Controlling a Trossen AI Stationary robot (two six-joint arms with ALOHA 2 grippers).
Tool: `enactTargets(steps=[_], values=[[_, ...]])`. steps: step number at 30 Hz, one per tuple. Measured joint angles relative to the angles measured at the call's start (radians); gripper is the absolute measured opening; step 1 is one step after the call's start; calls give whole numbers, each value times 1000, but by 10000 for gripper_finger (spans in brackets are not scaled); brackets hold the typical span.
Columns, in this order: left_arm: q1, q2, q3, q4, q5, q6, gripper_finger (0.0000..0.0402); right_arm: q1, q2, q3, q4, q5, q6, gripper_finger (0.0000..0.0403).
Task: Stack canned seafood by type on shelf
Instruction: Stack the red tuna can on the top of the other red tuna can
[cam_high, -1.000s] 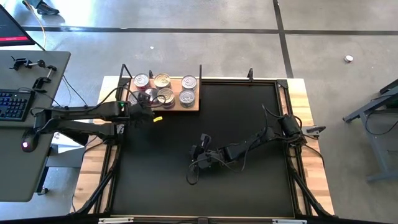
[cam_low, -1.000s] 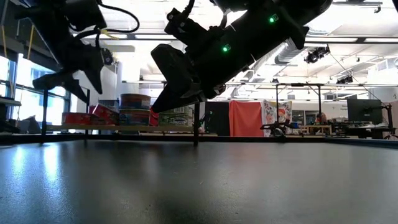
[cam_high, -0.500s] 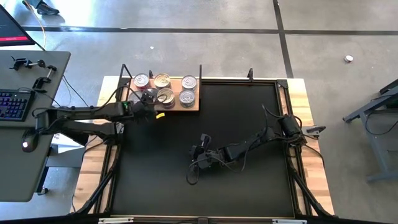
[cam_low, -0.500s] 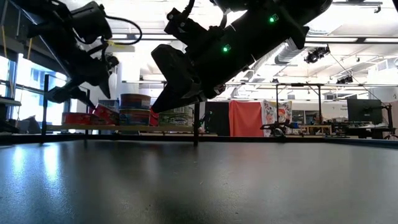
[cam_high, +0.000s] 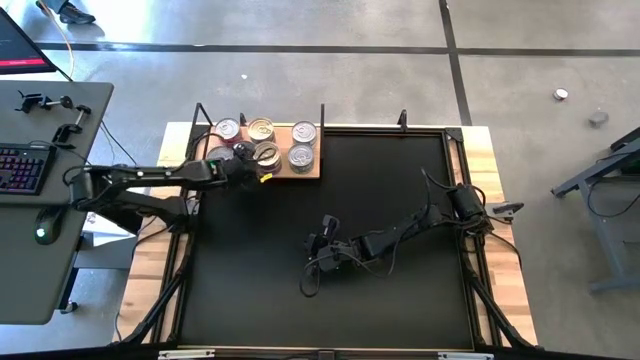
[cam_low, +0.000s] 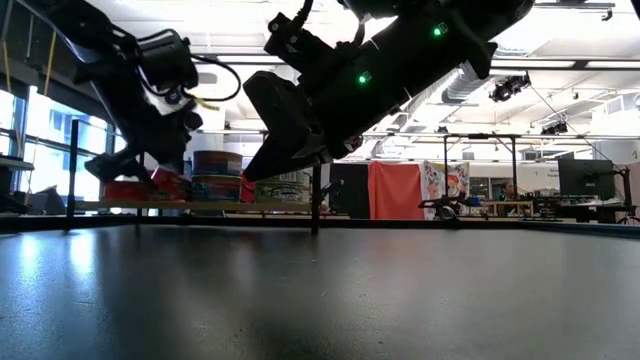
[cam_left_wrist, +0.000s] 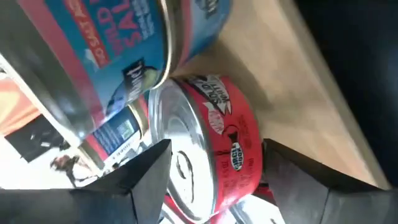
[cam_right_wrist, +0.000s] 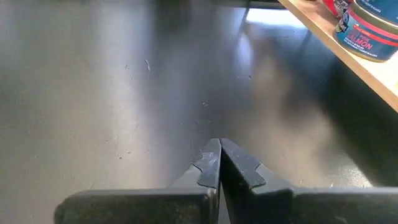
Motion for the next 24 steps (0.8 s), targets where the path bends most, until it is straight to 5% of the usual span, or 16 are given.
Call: enactTargets(steps=[15,20,24], values=[[50,77,0,47,-31,10,190,8,0,0,0,0,-19,0],[50,73,30,-4,-52,-123,185,8,0,0,0,0,-22,0],[66,72,114,-136,54,-284,172,8,0,0,0,0,-22,0]])
